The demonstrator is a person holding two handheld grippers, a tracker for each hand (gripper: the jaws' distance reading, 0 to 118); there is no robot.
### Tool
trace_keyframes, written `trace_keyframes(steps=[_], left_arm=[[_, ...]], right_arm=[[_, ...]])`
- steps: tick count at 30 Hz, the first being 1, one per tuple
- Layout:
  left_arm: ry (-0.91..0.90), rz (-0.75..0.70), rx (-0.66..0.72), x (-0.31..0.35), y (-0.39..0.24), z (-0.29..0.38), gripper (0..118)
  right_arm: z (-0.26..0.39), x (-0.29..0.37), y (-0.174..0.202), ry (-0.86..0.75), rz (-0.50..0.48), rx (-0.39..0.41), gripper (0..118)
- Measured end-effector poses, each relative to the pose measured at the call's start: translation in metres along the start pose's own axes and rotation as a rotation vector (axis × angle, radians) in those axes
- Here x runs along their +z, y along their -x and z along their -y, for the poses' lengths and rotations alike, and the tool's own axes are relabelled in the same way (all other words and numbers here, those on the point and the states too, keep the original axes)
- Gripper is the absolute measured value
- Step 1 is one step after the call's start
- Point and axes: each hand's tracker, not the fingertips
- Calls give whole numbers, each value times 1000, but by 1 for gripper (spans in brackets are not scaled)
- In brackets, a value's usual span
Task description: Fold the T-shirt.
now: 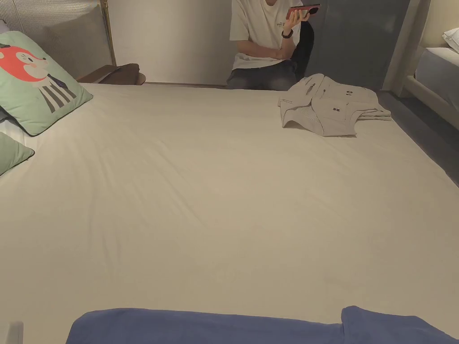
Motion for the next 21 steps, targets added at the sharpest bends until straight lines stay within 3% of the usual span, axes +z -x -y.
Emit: trace_keyframes(steps=[12, 14, 15, 17, 18, 21], left_arm=[[-4, -34, -20, -12, -4, 9, 6], [-13, -26, -12, -8, -6, 9, 23], [-15, -33, -10, -6, -7, 9, 48], [-48, -25, -11, 1, -9, 11, 83], [-95, 6, -12, 7, -12, 10, 95], [-256, 34, -38, 31, -23, 3, 97]], right_arm=[[19, -24, 1, -2, 45, -12, 3], [20, -23, 0, -15, 45, -23, 11], [22, -21, 1, -33, 44, -13, 34], [22, -14, 5, -73, 65, 30, 76], [21, -10, 8, -118, 77, 53, 82], [15, 14, 22, -288, 75, 58, 81]])
